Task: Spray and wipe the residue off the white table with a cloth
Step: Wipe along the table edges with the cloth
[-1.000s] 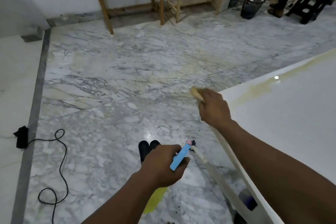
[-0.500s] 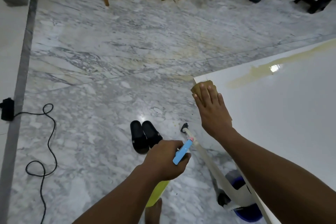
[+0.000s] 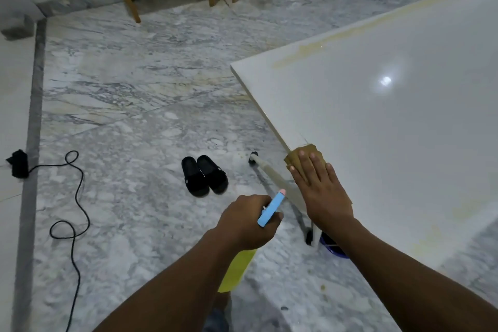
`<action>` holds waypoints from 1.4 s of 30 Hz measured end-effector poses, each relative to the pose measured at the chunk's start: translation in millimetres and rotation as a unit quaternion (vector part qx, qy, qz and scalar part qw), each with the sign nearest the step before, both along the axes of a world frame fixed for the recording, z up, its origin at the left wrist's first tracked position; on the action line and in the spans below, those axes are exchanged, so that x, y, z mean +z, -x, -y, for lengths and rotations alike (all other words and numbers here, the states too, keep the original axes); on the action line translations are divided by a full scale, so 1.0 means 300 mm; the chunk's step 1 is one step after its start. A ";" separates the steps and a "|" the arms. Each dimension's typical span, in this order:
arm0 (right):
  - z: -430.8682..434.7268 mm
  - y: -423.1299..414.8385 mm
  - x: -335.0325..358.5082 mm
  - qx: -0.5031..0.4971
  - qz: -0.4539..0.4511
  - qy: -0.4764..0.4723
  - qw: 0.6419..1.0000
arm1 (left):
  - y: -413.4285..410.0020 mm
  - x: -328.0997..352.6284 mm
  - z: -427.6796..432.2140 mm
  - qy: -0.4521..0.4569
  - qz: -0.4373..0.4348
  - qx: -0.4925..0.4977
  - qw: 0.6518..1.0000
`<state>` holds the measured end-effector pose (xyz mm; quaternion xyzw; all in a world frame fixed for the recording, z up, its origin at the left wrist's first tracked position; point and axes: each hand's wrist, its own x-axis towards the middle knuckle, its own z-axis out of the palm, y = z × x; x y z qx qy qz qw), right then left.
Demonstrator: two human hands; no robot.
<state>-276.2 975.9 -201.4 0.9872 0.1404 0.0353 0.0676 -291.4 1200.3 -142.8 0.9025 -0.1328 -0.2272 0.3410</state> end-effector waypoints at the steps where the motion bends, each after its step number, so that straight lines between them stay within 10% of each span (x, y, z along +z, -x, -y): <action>1: 0.031 0.076 -0.001 -0.003 -0.002 0.000 1.000 | 0.057 0.001 0.021 0.007 -0.001 0.004 1.000; 9: 0.220 0.642 0.062 -0.031 -0.062 0.001 0.998 | 0.482 0.099 0.167 0.016 0.017 -0.009 1.000; 13: 0.261 0.759 0.216 -0.148 -0.263 -0.187 0.935 | 0.524 0.224 0.163 0.008 0.020 0.027 0.999; 18: 0.334 0.679 0.481 -0.415 -0.318 -0.627 0.578 | 0.446 0.330 0.145 -0.003 0.025 0.027 0.999; 22: 0.391 0.612 0.625 -0.397 -0.310 -0.833 0.229 | 0.334 0.364 0.170 -0.015 0.020 0.040 0.999; 24: 0.385 0.562 0.648 -0.364 -0.277 -0.875 0.160 | 0.269 0.372 0.195 -0.014 0.013 0.045 0.999; 30: 0.385 0.397 0.702 -0.333 -0.283 -0.890 0.134 | 0.174 0.400 0.271 -0.004 -0.016 0.038 0.999; 42: 0.362 -0.050 0.737 -0.285 -0.503 -0.763 0.290 | 0.111 0.503 0.365 -0.027 -0.029 0.181 0.983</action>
